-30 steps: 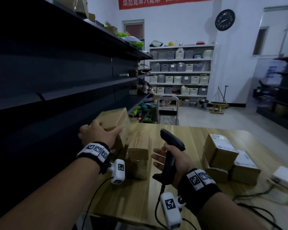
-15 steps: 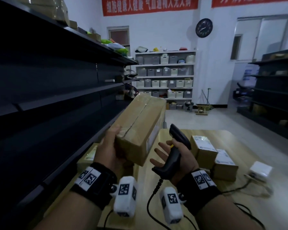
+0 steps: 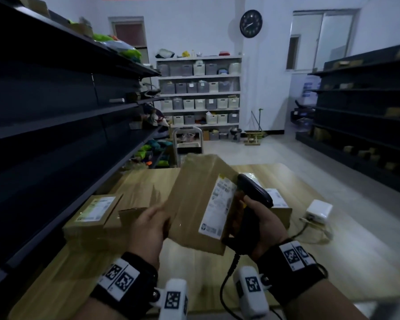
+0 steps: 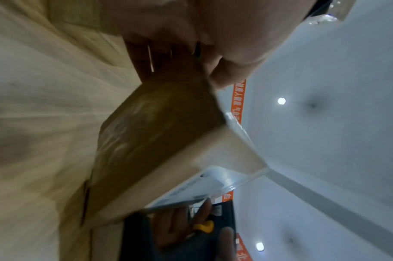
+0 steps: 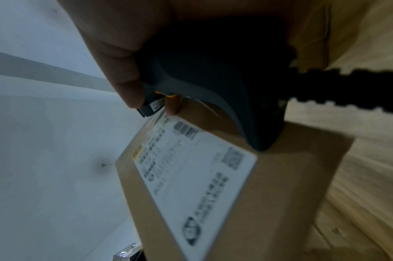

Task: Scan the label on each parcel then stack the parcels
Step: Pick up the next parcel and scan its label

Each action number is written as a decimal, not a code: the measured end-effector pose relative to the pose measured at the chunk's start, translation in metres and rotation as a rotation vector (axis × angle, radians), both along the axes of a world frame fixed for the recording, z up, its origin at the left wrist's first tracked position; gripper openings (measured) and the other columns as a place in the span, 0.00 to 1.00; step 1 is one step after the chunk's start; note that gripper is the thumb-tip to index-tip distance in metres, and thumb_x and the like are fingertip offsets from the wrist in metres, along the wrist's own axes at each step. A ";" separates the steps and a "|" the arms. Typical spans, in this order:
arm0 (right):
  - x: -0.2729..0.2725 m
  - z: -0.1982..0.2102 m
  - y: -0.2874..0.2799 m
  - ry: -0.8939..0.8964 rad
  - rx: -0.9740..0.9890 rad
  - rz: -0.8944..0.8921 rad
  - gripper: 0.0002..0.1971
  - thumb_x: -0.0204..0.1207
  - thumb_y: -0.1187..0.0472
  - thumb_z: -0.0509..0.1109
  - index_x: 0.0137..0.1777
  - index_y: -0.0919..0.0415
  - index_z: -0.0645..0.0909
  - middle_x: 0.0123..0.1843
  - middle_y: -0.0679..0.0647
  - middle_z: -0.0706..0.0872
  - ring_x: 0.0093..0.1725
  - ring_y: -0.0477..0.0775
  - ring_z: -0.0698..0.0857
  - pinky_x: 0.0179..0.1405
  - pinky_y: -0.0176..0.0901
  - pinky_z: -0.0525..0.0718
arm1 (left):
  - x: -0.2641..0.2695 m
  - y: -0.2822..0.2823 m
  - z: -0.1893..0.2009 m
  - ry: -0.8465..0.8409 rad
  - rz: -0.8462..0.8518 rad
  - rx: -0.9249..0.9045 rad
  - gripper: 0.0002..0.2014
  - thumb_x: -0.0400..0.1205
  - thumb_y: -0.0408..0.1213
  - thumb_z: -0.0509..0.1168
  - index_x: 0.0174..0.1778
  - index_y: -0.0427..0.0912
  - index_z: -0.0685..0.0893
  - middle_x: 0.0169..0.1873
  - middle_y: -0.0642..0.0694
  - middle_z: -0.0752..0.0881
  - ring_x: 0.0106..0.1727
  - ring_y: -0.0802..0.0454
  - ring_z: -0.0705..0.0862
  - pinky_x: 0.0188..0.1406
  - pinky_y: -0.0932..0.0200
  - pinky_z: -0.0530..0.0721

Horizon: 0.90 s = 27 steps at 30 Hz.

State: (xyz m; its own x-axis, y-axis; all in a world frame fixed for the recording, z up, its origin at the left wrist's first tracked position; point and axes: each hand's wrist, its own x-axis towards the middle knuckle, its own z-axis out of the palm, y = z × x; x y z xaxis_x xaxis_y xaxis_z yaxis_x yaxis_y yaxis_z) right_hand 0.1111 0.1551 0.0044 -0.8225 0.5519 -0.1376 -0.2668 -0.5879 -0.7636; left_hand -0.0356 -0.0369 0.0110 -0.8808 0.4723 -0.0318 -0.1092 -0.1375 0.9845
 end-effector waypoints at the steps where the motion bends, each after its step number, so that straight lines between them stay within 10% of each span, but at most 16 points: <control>1: 0.000 -0.003 0.005 -0.015 -0.002 -0.013 0.18 0.80 0.45 0.77 0.64 0.54 0.91 0.55 0.60 0.94 0.51 0.67 0.95 0.54 0.73 0.90 | 0.002 0.002 -0.001 0.037 -0.016 -0.027 0.18 0.93 0.30 0.64 0.75 0.49 0.90 0.64 0.41 0.96 0.64 0.40 0.95 0.67 0.38 0.92; 4: -0.001 -0.008 0.014 -0.060 -0.010 -0.044 0.28 0.76 0.46 0.81 0.75 0.55 0.87 0.69 0.68 0.92 0.64 0.76 0.93 0.51 0.77 0.90 | 0.008 0.011 -0.012 0.093 -0.051 -0.093 0.23 0.93 0.32 0.67 0.86 0.49 0.83 0.73 0.47 0.90 0.69 0.48 0.90 0.70 0.44 0.90; 10: -0.005 -0.014 0.016 -0.010 0.019 -0.082 0.21 0.82 0.51 0.76 0.73 0.56 0.88 0.70 0.61 0.93 0.73 0.69 0.90 0.75 0.82 0.80 | 0.007 0.017 -0.049 -0.014 -0.195 -0.170 0.26 0.67 0.56 0.84 0.60 0.58 0.87 0.48 0.51 1.00 0.53 0.47 0.98 0.53 0.49 0.94; 17: -0.016 -0.011 0.008 -0.094 0.124 -0.116 0.22 0.74 0.54 0.83 0.67 0.61 0.92 0.72 0.63 0.92 0.74 0.64 0.89 0.69 0.79 0.86 | -0.026 0.034 -0.108 -0.217 -0.135 -0.091 0.57 0.56 0.62 0.95 0.82 0.48 0.84 0.67 0.40 0.96 0.63 0.36 0.97 0.67 0.32 0.94; 20: -0.015 -0.006 0.009 -0.152 0.155 -0.174 0.24 0.70 0.52 0.86 0.65 0.60 0.93 0.66 0.59 0.95 0.65 0.59 0.90 0.46 0.62 0.92 | -0.033 0.041 -0.111 -0.229 -0.126 -0.016 0.60 0.51 0.61 0.96 0.80 0.47 0.83 0.67 0.40 0.96 0.63 0.37 0.97 0.68 0.32 0.94; 22: -0.014 -0.005 0.013 -0.182 0.191 -0.242 0.28 0.64 0.52 0.87 0.64 0.64 0.92 0.59 0.64 0.95 0.55 0.62 0.90 0.49 0.60 0.87 | -0.035 0.045 -0.108 -0.184 -0.108 0.000 0.55 0.49 0.62 0.95 0.72 0.52 0.84 0.62 0.44 0.98 0.62 0.39 0.97 0.68 0.33 0.94; 27: -0.006 0.005 0.011 -0.262 0.289 -0.184 0.14 0.81 0.50 0.80 0.41 0.60 0.90 0.35 0.63 0.86 0.29 0.60 0.83 0.33 0.55 0.85 | -0.035 0.047 -0.106 -0.133 -0.084 0.055 0.42 0.52 0.62 0.90 0.62 0.55 0.87 0.48 0.50 1.00 0.55 0.40 0.98 0.61 0.39 0.94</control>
State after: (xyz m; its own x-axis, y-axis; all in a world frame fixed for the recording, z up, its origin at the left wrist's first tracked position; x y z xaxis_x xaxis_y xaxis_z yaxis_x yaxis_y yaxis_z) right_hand 0.1054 0.1660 0.0099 -0.6643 0.7329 -0.1468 -0.1222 -0.3002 -0.9460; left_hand -0.0708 0.0099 -0.0952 -0.8280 0.5483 -0.1178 -0.2516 -0.1755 0.9518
